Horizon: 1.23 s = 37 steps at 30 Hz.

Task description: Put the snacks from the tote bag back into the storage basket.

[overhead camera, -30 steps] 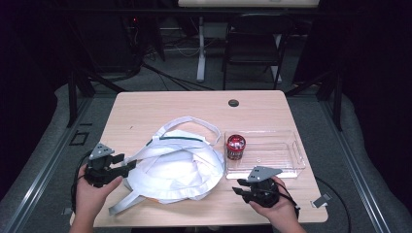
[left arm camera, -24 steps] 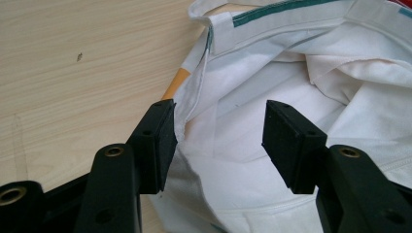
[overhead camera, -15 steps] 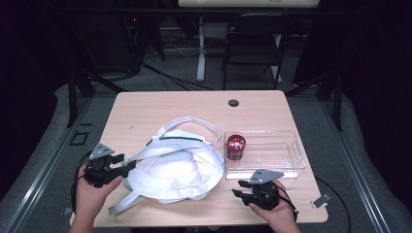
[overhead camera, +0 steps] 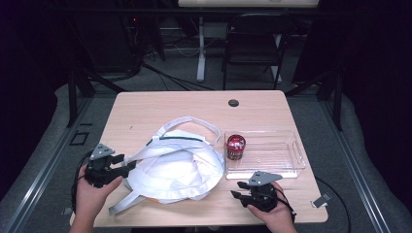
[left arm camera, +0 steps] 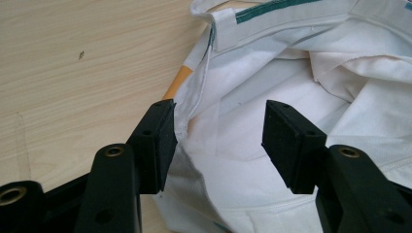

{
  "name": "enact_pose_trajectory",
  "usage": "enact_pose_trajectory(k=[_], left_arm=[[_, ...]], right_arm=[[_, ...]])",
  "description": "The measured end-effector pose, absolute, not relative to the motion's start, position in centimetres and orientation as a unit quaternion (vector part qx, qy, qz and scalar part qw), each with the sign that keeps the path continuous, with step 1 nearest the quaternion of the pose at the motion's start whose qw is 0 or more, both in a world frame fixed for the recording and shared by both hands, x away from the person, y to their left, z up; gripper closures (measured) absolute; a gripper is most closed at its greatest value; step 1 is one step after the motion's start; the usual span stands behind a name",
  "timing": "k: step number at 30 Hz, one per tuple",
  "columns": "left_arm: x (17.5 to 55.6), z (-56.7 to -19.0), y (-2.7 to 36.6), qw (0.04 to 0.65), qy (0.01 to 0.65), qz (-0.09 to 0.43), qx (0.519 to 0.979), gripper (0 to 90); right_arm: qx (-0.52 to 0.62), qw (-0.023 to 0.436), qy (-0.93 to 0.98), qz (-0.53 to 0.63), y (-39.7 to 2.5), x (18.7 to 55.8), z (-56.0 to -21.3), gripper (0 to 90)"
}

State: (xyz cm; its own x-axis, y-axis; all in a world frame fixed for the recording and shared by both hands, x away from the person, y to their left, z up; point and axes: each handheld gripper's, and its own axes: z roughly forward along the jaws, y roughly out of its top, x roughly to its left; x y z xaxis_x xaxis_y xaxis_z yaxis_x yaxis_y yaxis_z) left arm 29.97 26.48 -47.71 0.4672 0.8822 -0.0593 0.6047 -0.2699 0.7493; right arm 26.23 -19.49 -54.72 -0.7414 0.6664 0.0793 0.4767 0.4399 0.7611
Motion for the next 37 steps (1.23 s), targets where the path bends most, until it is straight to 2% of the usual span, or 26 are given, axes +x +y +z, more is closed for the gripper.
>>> enact_pose_trajectory(k=[24,32,33,37], left_arm=[[30.1,-48.1,26.6,0.364,0.489,0.190,0.770,46.2],[30.2,-48.1,27.0,0.364,0.493,0.194,0.766,46.0],[30.2,-48.1,27.0,0.365,0.495,0.197,0.764,46.0],[30.4,-48.1,27.2,0.367,0.501,0.200,0.758,45.9]], right_arm=[[0.324,0.123,0.847,0.402,-18.7,26.0,-55.0,52.7],[0.325,0.128,0.848,0.399,-18.5,25.9,-55.3,47.8],[0.318,0.110,0.861,0.382,-18.7,25.9,-55.0,47.1],[0.316,0.113,0.863,0.378,-18.7,25.9,-55.0,44.7]])
